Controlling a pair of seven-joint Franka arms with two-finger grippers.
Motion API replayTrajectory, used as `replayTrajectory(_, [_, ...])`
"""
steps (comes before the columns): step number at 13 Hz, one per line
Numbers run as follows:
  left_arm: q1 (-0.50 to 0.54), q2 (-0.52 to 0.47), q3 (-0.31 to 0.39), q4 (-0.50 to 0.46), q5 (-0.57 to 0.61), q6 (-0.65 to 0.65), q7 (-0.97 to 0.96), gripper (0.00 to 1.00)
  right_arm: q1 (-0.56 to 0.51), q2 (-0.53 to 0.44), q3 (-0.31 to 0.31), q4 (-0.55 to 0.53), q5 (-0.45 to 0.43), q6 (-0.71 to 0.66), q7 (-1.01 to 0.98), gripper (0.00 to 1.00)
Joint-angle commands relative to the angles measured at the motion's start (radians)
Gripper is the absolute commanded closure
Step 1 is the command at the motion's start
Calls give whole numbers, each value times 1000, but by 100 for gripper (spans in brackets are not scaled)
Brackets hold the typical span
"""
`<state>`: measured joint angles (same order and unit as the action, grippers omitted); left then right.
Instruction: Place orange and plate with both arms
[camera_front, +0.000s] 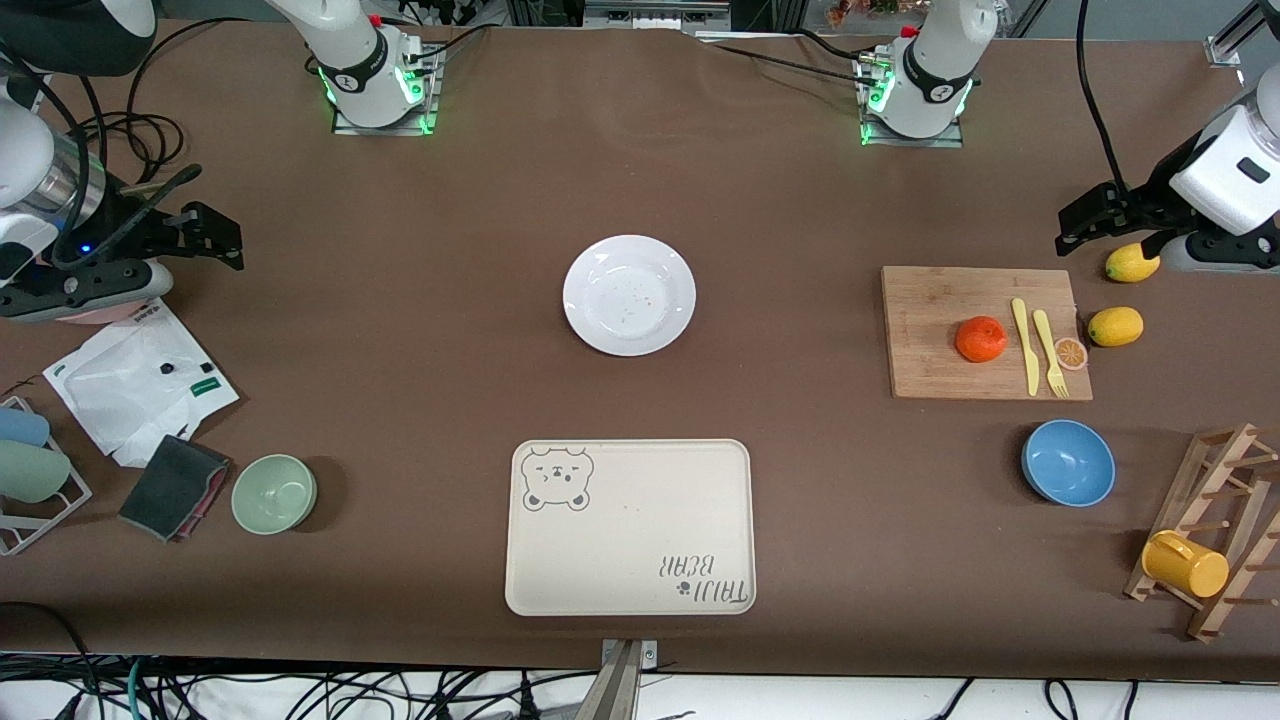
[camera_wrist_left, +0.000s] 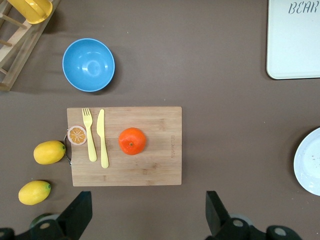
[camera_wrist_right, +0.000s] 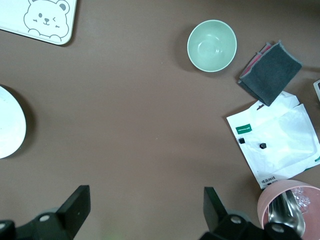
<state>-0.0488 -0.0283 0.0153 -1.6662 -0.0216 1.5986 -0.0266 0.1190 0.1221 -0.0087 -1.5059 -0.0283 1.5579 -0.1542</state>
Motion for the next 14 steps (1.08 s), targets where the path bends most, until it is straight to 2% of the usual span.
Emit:
replayTrajectory(1, [12, 16, 5, 33, 8, -25, 7, 0, -1, 4, 4, 12, -2, -6, 15, 0])
replayTrajectory(9, [52, 79, 6, -1, 6, -77, 16, 0, -1, 4, 4, 12, -2, -6, 15, 0])
replayTrajectory(14, [61, 160, 5, -59, 9, 29, 14, 0, -1, 4, 4, 10, -4, -4, 15, 0])
